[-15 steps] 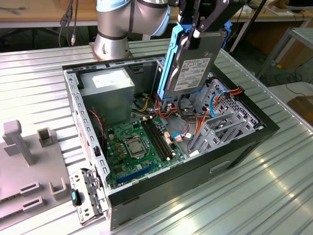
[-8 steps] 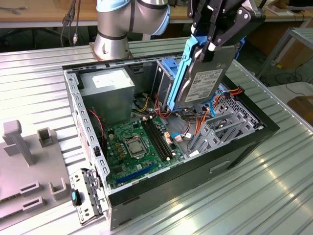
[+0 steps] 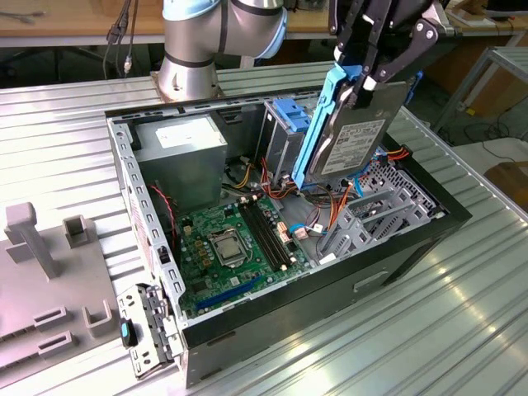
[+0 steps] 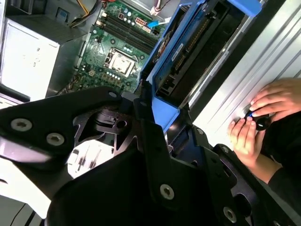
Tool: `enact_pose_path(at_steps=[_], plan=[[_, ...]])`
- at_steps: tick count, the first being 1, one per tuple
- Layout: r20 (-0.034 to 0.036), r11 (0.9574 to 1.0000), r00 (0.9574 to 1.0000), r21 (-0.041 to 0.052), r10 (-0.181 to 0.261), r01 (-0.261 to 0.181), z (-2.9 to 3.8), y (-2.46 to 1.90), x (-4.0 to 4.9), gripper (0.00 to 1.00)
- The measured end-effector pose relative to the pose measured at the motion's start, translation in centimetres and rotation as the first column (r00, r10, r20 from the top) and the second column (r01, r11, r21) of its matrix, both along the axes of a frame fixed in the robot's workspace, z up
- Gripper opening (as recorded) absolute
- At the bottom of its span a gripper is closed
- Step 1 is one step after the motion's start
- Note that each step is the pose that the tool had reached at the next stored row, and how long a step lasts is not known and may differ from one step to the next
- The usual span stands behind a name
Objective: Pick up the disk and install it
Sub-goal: 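Insert the disk into the insertion slot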
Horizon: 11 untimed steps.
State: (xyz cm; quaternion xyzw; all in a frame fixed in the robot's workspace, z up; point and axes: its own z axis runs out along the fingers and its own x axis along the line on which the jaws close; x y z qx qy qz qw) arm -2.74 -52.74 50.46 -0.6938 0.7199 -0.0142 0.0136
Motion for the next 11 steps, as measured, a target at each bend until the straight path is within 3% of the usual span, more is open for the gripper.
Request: enact_pose_path(at_steps=[4, 9, 11], plan=[[0.0, 1.0, 1.0, 0.0, 0.0, 0.0, -0.19, -1.15, 0.74, 0.37], [0.0, 1.0, 1.0, -0.0001, 0.003, -0.003, -0.59, -1.37, 2.0, 0.37], [0.0, 0.9996, 0.9996, -0.0002, 0.029, -0.029, -0.77, -1.41, 2.31, 0.37]])
